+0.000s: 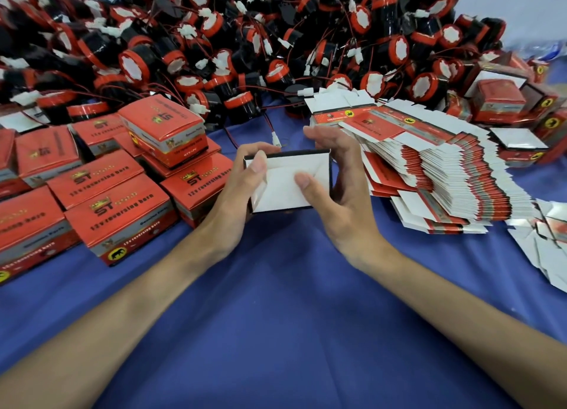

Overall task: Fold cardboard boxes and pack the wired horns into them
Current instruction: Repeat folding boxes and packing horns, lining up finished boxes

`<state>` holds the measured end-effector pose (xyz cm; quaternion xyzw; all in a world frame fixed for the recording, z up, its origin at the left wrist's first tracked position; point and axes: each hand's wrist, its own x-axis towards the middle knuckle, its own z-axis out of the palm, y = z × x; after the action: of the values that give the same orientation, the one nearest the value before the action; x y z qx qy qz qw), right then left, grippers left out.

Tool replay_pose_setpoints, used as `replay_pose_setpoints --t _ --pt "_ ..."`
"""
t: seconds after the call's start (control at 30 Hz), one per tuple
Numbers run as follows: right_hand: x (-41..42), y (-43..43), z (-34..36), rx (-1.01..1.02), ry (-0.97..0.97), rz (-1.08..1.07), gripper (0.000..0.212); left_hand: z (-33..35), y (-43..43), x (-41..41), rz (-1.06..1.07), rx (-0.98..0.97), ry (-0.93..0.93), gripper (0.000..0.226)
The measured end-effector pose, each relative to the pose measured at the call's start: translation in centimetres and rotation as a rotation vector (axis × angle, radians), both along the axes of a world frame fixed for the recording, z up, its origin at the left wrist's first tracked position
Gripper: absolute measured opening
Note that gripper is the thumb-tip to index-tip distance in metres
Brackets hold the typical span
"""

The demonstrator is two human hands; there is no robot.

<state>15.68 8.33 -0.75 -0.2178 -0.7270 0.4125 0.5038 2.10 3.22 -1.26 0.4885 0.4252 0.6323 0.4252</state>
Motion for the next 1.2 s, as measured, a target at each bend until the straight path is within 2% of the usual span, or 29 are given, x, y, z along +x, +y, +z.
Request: replay_pose_setpoints --t 0.13,0.3,0.5,0.63,0.77,0.87,0.93,1.03,1.13,1.2 --pt "0.2 0.1 -0.3 -0.062 -0.033 0.017 0.046 -0.1 -0.1 0.0 -0.005 -0.02 0.07 0.026" --pt "0.2 -0.1 -0.5 0.001 -0.054 0.011 0.05 0.1 -0.2 -0.1 -0.023 0.001 0.173 0.039" --pt "-0.1 -0.5 -0.5 -0.031 -0.039 0.036 0.063 0.3 -0.3 0.1 -0.015 0.046 0.276 0.039" --pt "0.0 -0.1 -0.6 -0.06 0.028 0.089 0.058 0.3 -0.3 0.0 -0.012 0.007 0.148 0.038" --pt "0.2 0.1 -0.5 -0.159 0.078 0.072 0.062 0.2 0.0 -0.2 0.03 -0.039 -0.019 0.043" --pt "0.1 0.2 -0.2 -0.307 0.101 0.066 0.067 0.0 -0.1 -0.1 0.09 -0.038 -0.03 0.064" --pt "-0.1 0.3 -0.2 -0.451 0.122 0.116 0.079 0.0 0.0 -0.1 0.131 -0.047 -0.047 0.074" --pt "-0.4 0.5 -0.5 -0.652 0.195 0.25 0.103 0.1 0.4 0.0 0.183 -0.061 0.013 0.068" --pt "0.0 0.6 -0.2 -0.75 0.287 0.318 0.097 -0.2 0.5 0.3 0.213 -0.056 0.081 0.058" --pt "0.3 0.6 -0.1 -0.759 0.318 0.351 0.089 -0.3 0.7 0.4 0.189 -0.105 0.177 0.062"
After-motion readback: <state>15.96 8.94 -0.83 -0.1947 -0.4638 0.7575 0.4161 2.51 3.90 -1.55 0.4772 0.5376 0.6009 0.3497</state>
